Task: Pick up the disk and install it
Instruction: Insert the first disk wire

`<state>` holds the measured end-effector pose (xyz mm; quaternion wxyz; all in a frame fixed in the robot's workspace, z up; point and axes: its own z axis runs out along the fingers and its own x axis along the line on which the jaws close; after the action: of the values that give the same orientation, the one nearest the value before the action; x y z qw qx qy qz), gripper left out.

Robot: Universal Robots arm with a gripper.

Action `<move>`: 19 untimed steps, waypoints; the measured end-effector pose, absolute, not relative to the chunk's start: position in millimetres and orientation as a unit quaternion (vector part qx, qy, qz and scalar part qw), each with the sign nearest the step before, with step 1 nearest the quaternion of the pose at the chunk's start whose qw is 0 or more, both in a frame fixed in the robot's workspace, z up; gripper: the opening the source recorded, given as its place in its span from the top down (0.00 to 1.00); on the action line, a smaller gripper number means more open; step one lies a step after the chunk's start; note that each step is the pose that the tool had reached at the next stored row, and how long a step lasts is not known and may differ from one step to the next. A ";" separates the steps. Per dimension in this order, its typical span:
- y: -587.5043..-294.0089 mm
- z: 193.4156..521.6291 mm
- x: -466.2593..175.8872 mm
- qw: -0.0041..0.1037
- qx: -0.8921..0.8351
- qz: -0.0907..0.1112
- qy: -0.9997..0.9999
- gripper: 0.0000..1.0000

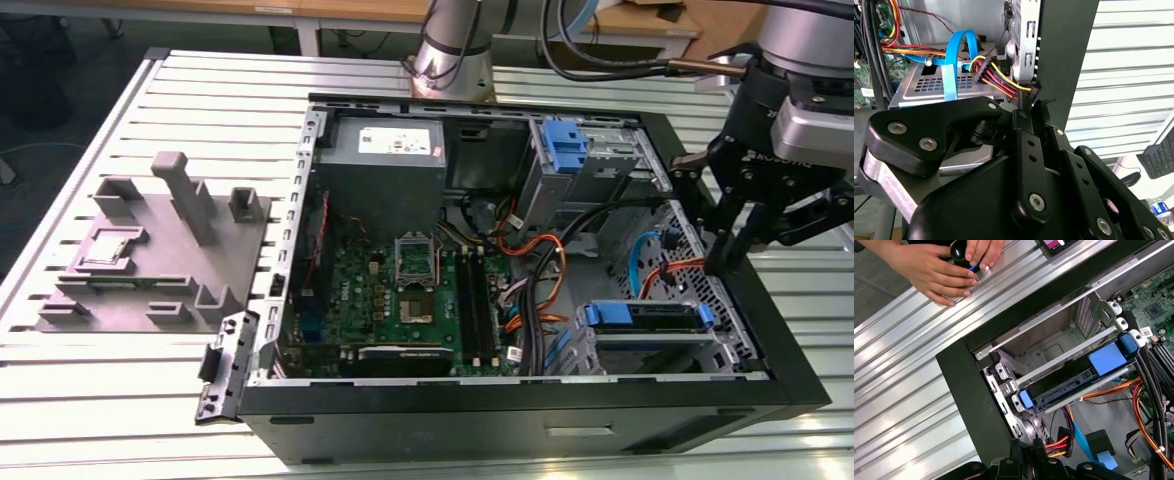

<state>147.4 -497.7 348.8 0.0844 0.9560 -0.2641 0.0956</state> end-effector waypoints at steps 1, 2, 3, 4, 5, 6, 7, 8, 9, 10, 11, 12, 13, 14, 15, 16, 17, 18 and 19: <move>-497.1 348.8 147.5 0.084 0.956 0.096 -0.264 0.76; -496.8 348.8 147.6 0.084 0.956 0.096 -0.264 0.76; -496.8 348.9 147.7 0.085 0.956 0.096 -0.264 0.76; -496.8 348.8 147.7 0.085 0.956 0.096 -0.264 0.76; -496.6 348.8 147.7 0.086 0.956 0.096 -0.264 0.76; -496.5 348.8 147.7 0.088 0.956 0.097 -0.264 0.76; -496.6 348.9 147.8 0.089 0.956 0.097 -0.264 0.76; -496.6 349.2 147.8 0.090 0.955 0.098 -0.264 0.76; -496.5 349.4 147.8 0.090 0.955 0.098 -0.264 0.76; -496.5 349.3 147.7 0.091 0.955 0.098 -0.264 0.76; -496.5 349.3 147.7 0.091 0.955 0.099 -0.264 0.76; -496.5 349.3 147.7 0.091 0.955 0.099 -0.264 0.76; -496.6 349.3 147.7 0.091 0.955 0.099 -0.264 0.76; -496.5 349.3 147.7 0.091 0.955 0.099 -0.264 0.76; -496.6 349.4 147.7 0.091 0.955 0.099 -0.264 0.76; -496.5 349.4 147.6 0.091 0.955 0.100 -0.264 0.76; -496.4 349.4 147.2 0.091 0.955 0.101 -0.264 0.76; -496.4 349.4 146.5 0.090 0.955 0.102 -0.264 0.76; -496.4 349.4 145.3 0.090 0.955 0.104 -0.264 0.76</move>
<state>145.3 -496.4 349.4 0.0897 0.9547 -0.2640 0.1040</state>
